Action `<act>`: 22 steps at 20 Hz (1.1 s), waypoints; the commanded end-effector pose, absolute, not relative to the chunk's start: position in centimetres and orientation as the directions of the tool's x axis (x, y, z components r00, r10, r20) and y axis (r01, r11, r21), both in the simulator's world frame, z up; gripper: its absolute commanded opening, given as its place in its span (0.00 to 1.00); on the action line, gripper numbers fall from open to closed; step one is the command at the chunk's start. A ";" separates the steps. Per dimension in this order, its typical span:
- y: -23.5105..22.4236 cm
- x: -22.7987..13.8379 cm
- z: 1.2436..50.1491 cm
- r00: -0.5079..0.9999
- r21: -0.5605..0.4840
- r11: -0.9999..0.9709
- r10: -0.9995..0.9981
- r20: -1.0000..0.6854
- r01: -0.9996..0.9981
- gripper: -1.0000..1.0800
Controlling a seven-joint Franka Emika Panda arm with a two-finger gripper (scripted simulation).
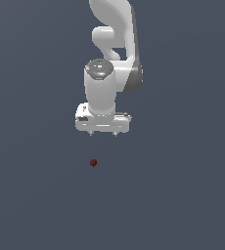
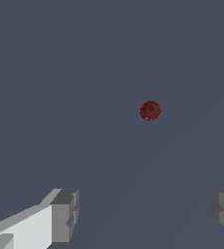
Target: Pick up the object and move it to a goal position.
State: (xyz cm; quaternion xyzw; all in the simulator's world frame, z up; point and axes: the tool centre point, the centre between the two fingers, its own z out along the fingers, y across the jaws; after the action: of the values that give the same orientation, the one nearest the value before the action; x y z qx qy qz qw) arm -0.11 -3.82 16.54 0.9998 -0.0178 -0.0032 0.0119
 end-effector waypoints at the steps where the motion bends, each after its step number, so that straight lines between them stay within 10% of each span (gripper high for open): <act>1: -3.8 -0.1 16.5 0.999 0.024 -0.999 -0.036 -0.006 -0.035 0.96; 22: -1.2 0.7 17.7 0.997 0.022 -0.996 0.082 0.015 0.082 0.96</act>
State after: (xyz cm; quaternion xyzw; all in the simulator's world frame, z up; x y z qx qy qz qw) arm 0.65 -1.20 17.77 0.9993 0.0350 0.0083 0.0107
